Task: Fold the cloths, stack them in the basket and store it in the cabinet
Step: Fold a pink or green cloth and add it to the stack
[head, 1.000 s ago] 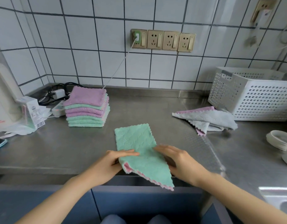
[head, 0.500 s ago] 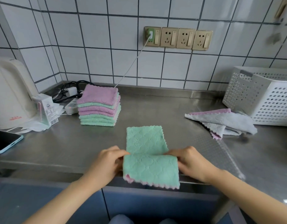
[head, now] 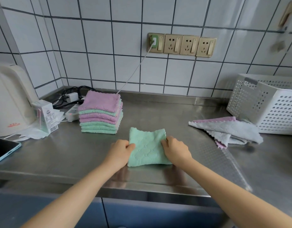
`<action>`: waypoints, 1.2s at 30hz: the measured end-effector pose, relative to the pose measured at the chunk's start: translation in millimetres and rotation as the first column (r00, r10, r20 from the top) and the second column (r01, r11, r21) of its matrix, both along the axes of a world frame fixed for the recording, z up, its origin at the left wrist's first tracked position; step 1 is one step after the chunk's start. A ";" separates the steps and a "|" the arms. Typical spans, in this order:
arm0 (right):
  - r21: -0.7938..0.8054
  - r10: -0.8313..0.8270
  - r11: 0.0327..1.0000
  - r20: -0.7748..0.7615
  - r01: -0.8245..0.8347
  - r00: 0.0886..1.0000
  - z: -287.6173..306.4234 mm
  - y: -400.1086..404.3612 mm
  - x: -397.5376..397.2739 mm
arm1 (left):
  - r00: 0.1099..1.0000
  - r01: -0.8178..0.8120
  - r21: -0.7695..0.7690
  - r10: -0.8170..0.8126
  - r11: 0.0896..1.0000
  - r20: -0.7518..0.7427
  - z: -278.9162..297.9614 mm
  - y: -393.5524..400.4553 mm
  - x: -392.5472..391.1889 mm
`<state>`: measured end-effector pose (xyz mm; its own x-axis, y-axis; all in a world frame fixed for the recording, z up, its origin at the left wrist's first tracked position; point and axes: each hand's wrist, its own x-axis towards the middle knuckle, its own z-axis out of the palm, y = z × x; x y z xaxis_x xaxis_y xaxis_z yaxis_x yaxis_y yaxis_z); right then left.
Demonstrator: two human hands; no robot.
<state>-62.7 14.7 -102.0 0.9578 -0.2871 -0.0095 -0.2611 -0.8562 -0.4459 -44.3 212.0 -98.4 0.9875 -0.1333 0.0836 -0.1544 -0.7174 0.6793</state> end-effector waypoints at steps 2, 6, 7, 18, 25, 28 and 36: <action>-0.020 -0.016 1.000 0.014 0.016 1.000 1.5 2.0 -0.8 | 0.999 -0.035 0.006 0.035 0.999 0.021 -1.4 -2.0 1.1; -0.052 -0.090 0.995 -0.098 0.085 0.991 9.6 5.3 3.2 | 0.993 -0.103 0.068 0.107 0.992 -0.054 -7.8 -6.9 11.5; -0.051 -0.108 0.993 -0.125 0.102 0.986 11.6 6.0 4.2 | 0.991 -0.113 0.089 0.119 0.990 -0.057 -9.1 -7.7 13.5; -0.351 0.277 0.910 0.117 -0.221 0.954 2.8 7.1 -4.3 | 0.886 0.235 0.502 -0.396 0.832 0.242 -15.0 -9.1 -5.7; -0.357 0.278 0.890 -0.074 -0.285 0.958 -9.8 -16.1 -12.2 | 0.969 0.206 0.465 -0.247 0.861 0.028 -14.0 0.0 -12.0; -0.323 0.255 0.906 -0.096 -0.273 0.962 -9.9 -17.6 -14.0 | 0.980 0.194 0.336 -0.193 0.922 -0.038 -15.1 0.6 -15.8; -0.304 0.239 0.915 -0.119 -0.264 0.964 -7.8 -14.2 -16.1 | 0.998 -0.057 -0.495 0.033 0.867 -0.058 -1.0 -11.5 -9.4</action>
